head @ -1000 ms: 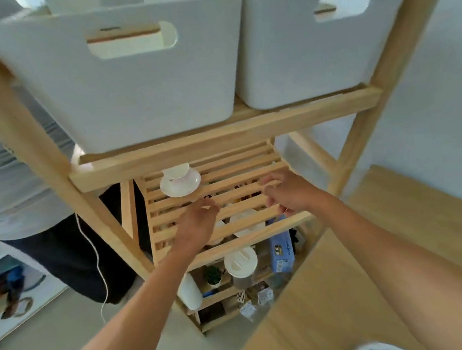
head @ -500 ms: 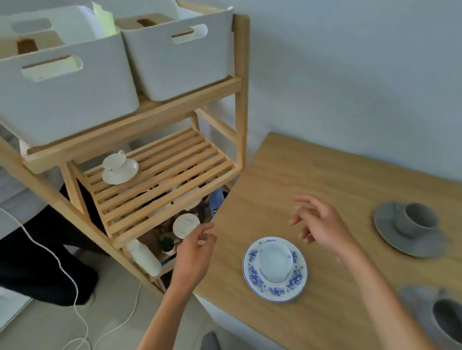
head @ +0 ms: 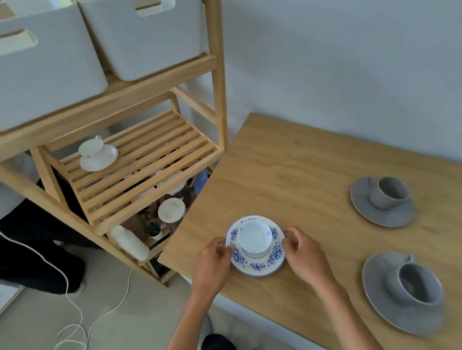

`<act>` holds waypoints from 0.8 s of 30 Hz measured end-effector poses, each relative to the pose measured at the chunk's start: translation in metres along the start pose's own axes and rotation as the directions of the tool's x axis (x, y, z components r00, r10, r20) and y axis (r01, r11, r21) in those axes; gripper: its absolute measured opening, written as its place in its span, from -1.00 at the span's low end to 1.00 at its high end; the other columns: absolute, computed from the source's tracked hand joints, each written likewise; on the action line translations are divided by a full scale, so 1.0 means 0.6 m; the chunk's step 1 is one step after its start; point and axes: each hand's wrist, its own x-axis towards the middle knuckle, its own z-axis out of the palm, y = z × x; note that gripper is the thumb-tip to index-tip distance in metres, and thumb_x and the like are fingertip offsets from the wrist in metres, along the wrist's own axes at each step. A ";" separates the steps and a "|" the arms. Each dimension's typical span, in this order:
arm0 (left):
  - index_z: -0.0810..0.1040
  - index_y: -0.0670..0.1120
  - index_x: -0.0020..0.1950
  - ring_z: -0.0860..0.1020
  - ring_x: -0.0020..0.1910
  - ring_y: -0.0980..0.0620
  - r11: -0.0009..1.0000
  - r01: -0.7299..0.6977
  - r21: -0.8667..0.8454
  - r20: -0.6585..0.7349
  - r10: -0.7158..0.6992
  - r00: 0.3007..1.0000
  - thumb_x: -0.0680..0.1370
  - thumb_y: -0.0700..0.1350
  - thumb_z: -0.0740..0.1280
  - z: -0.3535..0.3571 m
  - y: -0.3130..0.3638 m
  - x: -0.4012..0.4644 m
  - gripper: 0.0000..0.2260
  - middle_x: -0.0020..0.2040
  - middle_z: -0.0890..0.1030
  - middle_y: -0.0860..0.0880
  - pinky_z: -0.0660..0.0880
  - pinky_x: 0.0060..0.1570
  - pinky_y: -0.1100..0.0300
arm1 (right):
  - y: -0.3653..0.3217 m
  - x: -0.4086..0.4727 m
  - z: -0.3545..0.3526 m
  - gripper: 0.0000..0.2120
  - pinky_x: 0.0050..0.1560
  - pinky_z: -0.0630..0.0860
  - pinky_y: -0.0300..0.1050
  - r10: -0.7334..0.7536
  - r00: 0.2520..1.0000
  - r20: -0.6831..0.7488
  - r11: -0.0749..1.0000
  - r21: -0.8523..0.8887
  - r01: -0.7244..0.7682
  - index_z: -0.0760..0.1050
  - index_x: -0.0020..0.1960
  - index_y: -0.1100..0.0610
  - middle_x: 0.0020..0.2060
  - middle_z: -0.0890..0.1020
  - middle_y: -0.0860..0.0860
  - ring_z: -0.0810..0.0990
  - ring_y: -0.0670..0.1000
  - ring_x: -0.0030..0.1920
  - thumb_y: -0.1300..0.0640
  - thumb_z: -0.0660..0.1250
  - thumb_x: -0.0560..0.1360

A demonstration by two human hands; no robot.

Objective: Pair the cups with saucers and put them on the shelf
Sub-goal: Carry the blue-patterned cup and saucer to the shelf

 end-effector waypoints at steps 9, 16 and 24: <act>0.44 0.04 0.40 0.69 -0.36 0.03 0.986 0.081 -0.145 0.064 -0.072 0.995 0.60 -0.15 0.34 0.014 -0.014 -0.002 -0.63 -0.24 0.71 -0.06 0.68 -0.18 0.05 | -0.005 -0.008 0.031 -0.60 0.16 0.58 0.04 -0.042 0.999 0.024 0.999 -0.001 0.042 0.39 0.44 -0.11 0.16 0.68 -0.09 0.65 0.04 0.14 0.09 0.27 0.63; 0.44 -0.01 0.41 0.73 -0.24 -0.01 0.908 0.162 -0.385 0.105 -0.131 0.986 0.60 -0.21 0.35 0.004 -0.013 -0.012 -0.62 -0.07 0.72 -0.14 0.68 -0.17 0.08 | -0.012 -0.009 0.029 -0.64 -0.42 0.63 -0.13 0.014 1.000 0.023 0.976 0.219 -0.019 0.45 0.40 -0.07 -0.09 0.61 0.05 0.70 0.07 -0.31 0.18 0.29 0.64; 0.45 -0.01 0.35 0.73 -0.18 0.00 0.875 0.080 -0.478 0.053 -0.062 0.997 0.63 -0.24 0.29 -0.050 0.002 0.006 -0.69 -0.16 0.76 -0.02 0.67 -0.17 0.10 | -0.053 0.010 0.057 -0.63 -0.33 0.71 0.07 0.013 0.997 0.077 0.917 0.397 -0.043 0.44 0.38 -0.06 0.04 0.70 0.04 0.75 0.03 -0.26 0.24 0.30 0.64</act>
